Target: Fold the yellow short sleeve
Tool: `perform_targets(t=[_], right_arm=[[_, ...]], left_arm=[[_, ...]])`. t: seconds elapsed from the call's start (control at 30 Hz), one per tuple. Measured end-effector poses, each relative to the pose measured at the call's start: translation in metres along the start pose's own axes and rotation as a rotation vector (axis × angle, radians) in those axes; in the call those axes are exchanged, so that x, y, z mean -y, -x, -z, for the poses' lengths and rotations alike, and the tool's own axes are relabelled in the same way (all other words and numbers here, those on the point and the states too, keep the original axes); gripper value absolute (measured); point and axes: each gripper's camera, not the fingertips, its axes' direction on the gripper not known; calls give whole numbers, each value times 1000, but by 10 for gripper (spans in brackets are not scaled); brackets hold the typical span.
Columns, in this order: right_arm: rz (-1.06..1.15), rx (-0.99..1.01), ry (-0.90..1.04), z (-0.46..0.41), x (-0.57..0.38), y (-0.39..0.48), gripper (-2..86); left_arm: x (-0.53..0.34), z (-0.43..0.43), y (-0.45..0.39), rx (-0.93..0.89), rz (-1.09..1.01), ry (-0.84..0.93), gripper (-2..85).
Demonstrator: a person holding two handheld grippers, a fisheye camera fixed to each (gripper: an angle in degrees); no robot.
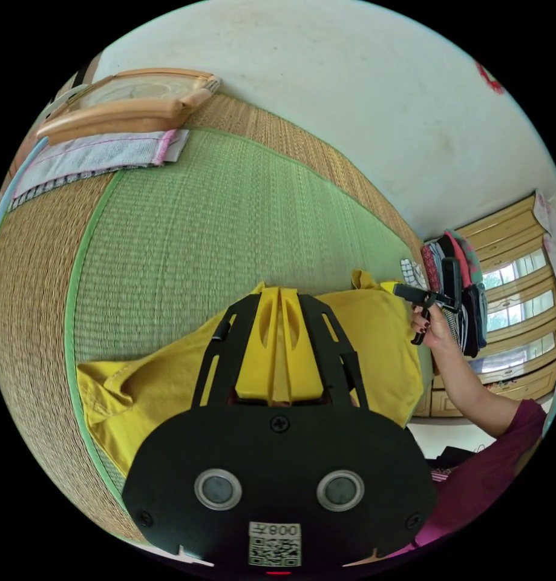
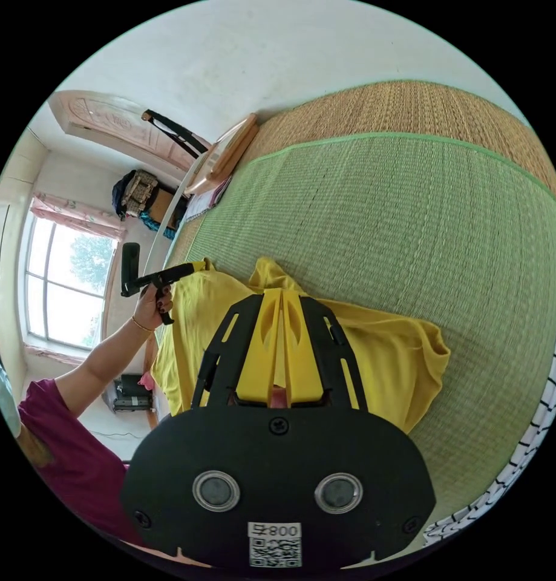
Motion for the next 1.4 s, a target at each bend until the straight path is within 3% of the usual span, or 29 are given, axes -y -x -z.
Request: perform_targets(t=[0.2, 0.33, 0.5, 0.7, 0.8, 1.03, 1.23, 1.4], right_arm=[[87, -15, 16, 15, -40, 17, 3], [79, -55, -1, 41, -98, 12, 10], [-52, -57, 6, 72, -202, -9, 45], [-147, -59, 33, 80, -275, -19, 59], [-111, -61, 52, 75, -276, -11, 56], [-71, -8, 72, 50, -264, -13, 43], [-81, -53, 78, 50, -278, -23, 32], [-123, -75, 75, 58, -298, -46, 30]], left_arm=[[-16, 63, -5, -57, 3, -25, 11], [-93, 144, 9, -98, 48, -57, 38], [-208, 222, 34, -16, 255, -42, 74], [-286, 270, 45, -99, 482, -100, 81], [-261, 287, 36, -109, 439, -156, 75], [-78, 281, 9, -44, 239, -158, 39], [11, 287, 23, 164, 267, -91, 11], [27, 339, 33, 208, 341, -200, 8]])
